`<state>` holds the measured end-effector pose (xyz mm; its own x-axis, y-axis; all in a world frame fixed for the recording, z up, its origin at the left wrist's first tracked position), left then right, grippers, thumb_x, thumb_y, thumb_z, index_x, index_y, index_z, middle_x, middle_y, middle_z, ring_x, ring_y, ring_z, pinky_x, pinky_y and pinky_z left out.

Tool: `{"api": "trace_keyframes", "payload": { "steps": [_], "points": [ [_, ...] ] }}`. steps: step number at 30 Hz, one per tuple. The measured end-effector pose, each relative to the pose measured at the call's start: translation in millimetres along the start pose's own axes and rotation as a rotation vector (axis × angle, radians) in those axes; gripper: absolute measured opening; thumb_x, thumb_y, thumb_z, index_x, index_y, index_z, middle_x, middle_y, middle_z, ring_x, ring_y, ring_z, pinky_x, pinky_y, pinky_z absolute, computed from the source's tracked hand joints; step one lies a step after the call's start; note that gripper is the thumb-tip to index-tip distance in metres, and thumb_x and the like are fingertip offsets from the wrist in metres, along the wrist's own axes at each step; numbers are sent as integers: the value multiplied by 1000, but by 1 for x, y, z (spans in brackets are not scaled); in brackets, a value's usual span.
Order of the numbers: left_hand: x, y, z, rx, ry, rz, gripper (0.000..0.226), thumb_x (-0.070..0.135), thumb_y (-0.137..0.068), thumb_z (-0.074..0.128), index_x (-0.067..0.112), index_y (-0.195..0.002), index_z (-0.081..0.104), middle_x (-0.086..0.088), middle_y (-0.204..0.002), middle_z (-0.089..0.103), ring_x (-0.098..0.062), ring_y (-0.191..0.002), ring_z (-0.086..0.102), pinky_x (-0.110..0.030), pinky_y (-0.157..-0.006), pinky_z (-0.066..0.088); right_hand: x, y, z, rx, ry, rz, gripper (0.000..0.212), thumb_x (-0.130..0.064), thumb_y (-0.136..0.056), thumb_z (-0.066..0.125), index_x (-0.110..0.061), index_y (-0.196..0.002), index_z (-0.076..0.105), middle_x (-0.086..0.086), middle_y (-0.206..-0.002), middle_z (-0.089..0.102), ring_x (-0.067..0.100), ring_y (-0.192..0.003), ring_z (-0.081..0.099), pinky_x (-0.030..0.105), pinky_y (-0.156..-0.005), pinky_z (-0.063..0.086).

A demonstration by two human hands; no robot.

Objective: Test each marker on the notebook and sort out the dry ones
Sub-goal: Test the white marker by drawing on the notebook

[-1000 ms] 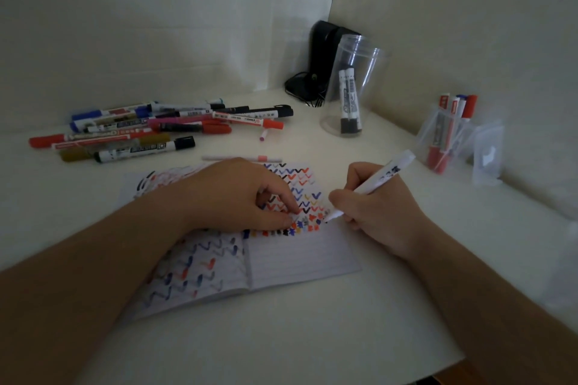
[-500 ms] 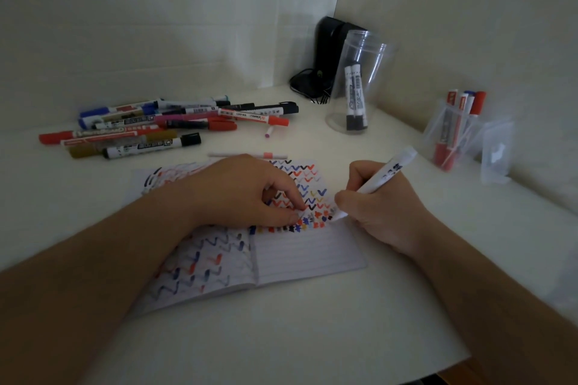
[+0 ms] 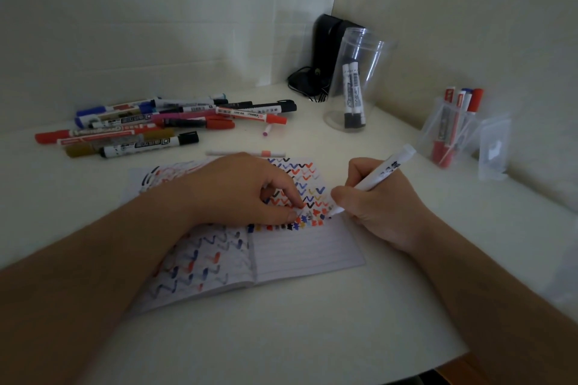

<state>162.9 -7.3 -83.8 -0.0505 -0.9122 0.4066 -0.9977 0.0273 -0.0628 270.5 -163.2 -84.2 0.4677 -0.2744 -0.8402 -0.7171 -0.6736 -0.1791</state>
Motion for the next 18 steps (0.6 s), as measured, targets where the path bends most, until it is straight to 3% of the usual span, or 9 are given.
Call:
{"api": "trace_keyframes", "payload": {
  "steps": [6, 10, 15, 18],
  "points": [
    [1, 0, 0, 10, 12, 7, 25, 68, -84, 64, 60, -107, 69, 29, -80, 61, 3, -71, 58, -21, -62, 42, 0, 0, 4, -84, -34, 57, 40, 0, -76, 71, -11, -60, 36, -1, -51, 42, 2, -43, 43, 21, -46, 31],
    [1, 0, -1, 14, 20, 12, 25, 68, -84, 65, 59, -107, 70, 25, -78, 62, 2, -69, 58, -19, -61, 40, 1, 0, 4, -69, -14, 62, 37, 1, -78, 70, -12, -62, 39, -7, -49, 43, -1, -42, 46, 21, -46, 33],
    [0, 0, 0, 5, 4, 7, 26, 68, -85, 64, 59, -108, 69, 17, -74, 63, 0, -70, 58, -22, -62, 47, 0, 0, 5, -79, -29, 51, 36, 3, -80, 69, -9, -64, 39, -8, -49, 44, -1, -43, 49, 18, -45, 34],
    [0, 0, 1, 1, 0, 6, 28, 70, -84, 62, 60, -109, 68, 14, -76, 65, -3, -72, 60, -28, -67, 52, 1, -1, -1, -10, -192, 44, 36, -4, -82, 72, -9, -63, 41, 0, -51, 41, 12, -44, 38, 24, -45, 30]
  ]
}}
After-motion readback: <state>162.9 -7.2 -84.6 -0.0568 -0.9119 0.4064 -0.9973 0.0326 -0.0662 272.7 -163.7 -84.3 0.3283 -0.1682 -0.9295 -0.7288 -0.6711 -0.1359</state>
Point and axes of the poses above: each hand's wrist, its own y-axis away from the middle knuckle, its own z-axis out of the palm, x = y × z, the point moved 8 cm from there along -y, towards the middle knuckle
